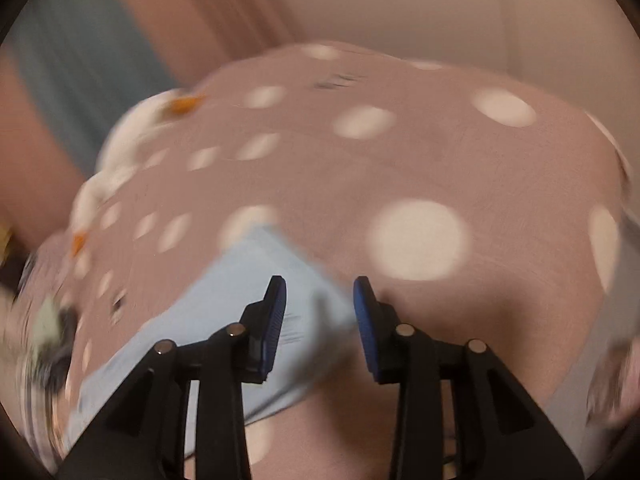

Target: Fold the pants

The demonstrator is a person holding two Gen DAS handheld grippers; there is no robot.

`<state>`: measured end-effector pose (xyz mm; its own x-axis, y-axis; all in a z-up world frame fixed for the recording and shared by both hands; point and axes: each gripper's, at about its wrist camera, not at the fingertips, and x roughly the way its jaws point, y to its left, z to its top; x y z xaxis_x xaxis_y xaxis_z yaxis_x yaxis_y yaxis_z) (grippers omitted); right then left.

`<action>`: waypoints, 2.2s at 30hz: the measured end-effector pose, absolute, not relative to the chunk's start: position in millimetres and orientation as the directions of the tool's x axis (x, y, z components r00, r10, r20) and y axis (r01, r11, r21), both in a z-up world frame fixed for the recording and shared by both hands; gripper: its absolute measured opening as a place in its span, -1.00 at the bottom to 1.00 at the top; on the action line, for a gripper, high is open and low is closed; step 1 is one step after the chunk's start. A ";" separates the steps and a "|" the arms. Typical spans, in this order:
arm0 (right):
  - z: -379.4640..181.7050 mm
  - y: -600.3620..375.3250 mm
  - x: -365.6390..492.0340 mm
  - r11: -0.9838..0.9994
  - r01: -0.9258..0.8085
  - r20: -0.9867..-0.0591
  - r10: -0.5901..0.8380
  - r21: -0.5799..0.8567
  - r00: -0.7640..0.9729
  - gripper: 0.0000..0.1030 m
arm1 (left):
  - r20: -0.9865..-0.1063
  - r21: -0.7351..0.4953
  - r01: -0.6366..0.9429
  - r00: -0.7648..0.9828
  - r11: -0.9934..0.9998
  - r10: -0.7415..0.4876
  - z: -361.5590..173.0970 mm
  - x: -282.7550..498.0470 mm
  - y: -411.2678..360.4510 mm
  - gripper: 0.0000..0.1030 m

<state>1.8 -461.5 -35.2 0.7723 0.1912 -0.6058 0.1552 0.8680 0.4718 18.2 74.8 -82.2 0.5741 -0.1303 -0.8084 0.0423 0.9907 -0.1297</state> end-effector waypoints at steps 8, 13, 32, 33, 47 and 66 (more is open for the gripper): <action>-28.1 -296.6 -0.2 0.843 -0.363 -0.608 0.538 0.398 0.583 -0.49 | -0.805 -0.234 -0.211 0.589 0.949 -0.068 -100.5 8.7 150.0 -0.09; -56.7 -219.9 -8.7 0.775 -0.520 -0.679 0.599 0.360 0.423 -0.51 | -0.798 -0.274 -0.271 0.599 0.923 -0.060 -122.6 2.0 185.2 -0.50; -73.4 -185.0 -35.1 0.732 -0.584 -0.723 0.608 0.351 0.328 -0.30 | -0.837 -0.165 -0.200 0.546 0.966 -0.030 -123.9 -13.2 165.4 -0.47; -69.2 -187.9 -36.2 0.725 -0.582 -0.720 0.619 0.369 0.314 -0.31 | -0.842 -0.170 -0.210 0.538 0.963 -0.031 -121.6 -12.9 165.8 -0.47; -82.3 -254.3 -20.5 0.755 -0.406 -0.649 0.653 0.515 0.391 -0.25 | -0.855 -0.054 -0.058 0.518 0.997 -0.016 -127.7 -2.9 94.7 0.16; -114.6 -490.9 -13.9 0.599 0.226 -0.518 0.375 0.768 0.769 -0.12 | -0.781 -0.429 0.162 0.428 0.889 -0.455 -93.6 46.3 8.9 0.16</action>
